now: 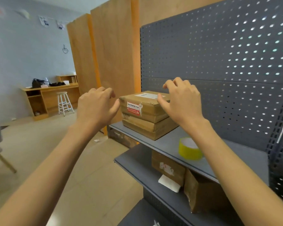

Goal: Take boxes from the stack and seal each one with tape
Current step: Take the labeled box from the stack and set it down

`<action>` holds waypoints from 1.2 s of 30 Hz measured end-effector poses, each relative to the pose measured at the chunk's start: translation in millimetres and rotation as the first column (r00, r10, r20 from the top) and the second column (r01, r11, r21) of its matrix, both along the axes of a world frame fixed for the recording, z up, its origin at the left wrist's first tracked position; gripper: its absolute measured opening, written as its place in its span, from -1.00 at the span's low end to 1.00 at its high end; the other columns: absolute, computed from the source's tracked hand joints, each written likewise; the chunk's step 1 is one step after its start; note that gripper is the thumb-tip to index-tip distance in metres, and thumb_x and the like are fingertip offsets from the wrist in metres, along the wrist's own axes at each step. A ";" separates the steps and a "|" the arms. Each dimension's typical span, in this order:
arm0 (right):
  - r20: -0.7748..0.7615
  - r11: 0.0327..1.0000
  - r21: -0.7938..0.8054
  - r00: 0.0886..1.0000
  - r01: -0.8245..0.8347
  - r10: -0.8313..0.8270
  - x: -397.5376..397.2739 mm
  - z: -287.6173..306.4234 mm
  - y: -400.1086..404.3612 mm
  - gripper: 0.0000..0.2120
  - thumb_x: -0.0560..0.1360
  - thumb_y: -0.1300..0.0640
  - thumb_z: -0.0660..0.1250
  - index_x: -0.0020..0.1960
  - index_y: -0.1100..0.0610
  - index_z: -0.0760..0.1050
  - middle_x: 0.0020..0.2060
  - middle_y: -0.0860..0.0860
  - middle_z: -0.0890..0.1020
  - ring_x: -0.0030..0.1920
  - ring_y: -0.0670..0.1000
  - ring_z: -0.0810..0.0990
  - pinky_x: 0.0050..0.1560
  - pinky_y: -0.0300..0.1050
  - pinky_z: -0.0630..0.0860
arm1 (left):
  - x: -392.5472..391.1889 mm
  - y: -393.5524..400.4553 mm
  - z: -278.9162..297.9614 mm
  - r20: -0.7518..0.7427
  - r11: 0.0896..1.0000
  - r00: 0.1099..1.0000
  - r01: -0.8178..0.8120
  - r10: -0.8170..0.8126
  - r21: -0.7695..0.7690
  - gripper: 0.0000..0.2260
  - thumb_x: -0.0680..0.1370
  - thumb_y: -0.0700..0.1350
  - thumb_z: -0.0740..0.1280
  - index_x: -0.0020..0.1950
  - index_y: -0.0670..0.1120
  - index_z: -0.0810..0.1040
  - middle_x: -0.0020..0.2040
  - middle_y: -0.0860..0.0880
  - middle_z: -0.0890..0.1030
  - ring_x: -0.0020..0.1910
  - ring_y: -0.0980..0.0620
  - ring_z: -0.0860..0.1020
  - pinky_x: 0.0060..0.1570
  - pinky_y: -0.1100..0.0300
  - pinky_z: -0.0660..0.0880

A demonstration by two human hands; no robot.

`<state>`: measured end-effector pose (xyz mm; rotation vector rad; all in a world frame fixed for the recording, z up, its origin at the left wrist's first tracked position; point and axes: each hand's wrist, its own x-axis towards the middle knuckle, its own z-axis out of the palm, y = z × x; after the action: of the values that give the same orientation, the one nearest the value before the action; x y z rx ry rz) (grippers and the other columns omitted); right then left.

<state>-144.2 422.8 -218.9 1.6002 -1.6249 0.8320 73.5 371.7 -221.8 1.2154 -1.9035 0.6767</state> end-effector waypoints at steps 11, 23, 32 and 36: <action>0.054 1.000 0.025 0.998 0.010 -0.012 20.7 4.6 -123.9 -0.63 0.59 -0.08 0.16 0.20 0.16 0.49 0.09 0.11 0.55 0.07 0.09 0.51 0.01 -0.06 0.41 | 6.6 -138.4 3.9 0.044 0.996 0.996 0.083 -0.082 -0.022 -0.71 0.56 0.08 0.24 0.05 -0.10 0.60 -0.06 -0.09 0.63 -0.09 -0.13 0.57 -0.26 0.11 0.38; 0.092 0.965 0.077 0.962 0.250 -0.257 27.4 -19.9 -195.6 -0.67 0.57 -0.06 0.20 0.17 0.14 0.50 0.05 0.09 0.55 0.06 0.12 0.51 0.00 -0.03 0.38 | -8.3 -262.6 -16.6 0.015 0.941 0.942 0.334 -0.335 0.046 -0.74 0.56 0.06 0.27 0.03 -0.10 0.59 -0.06 -0.11 0.62 -0.06 -0.18 0.55 -0.25 0.08 0.38; 0.524 0.930 0.054 0.782 0.364 -0.336 54.9 -41.7 -221.2 -0.74 0.52 -0.05 0.28 0.14 0.05 0.51 0.11 -0.02 0.54 0.13 0.03 0.48 -0.01 -0.11 0.36 | -11.7 -329.1 -28.6 -0.530 0.545 0.664 0.743 -0.527 0.388 -0.83 0.51 0.03 0.36 0.03 0.00 0.61 0.06 0.01 0.63 0.10 0.00 0.56 0.12 0.01 0.50; 0.767 0.922 -0.041 0.603 0.386 -0.218 58.6 -51.9 -222.7 -0.63 0.49 0.00 0.34 0.27 0.04 0.46 0.22 -0.01 0.51 0.25 0.02 0.44 0.25 -0.06 0.35 | -23.4 -343.9 -41.0 -0.823 0.265 0.465 0.881 -0.325 0.393 -0.64 0.50 0.02 0.39 0.27 -0.06 0.51 0.22 -0.03 0.53 0.18 0.04 0.49 0.09 0.16 0.41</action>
<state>-85.6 200.2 -270.7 0.7817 -2.1991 1.5466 50.1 27.9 -262.8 0.7393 -1.8655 -1.1179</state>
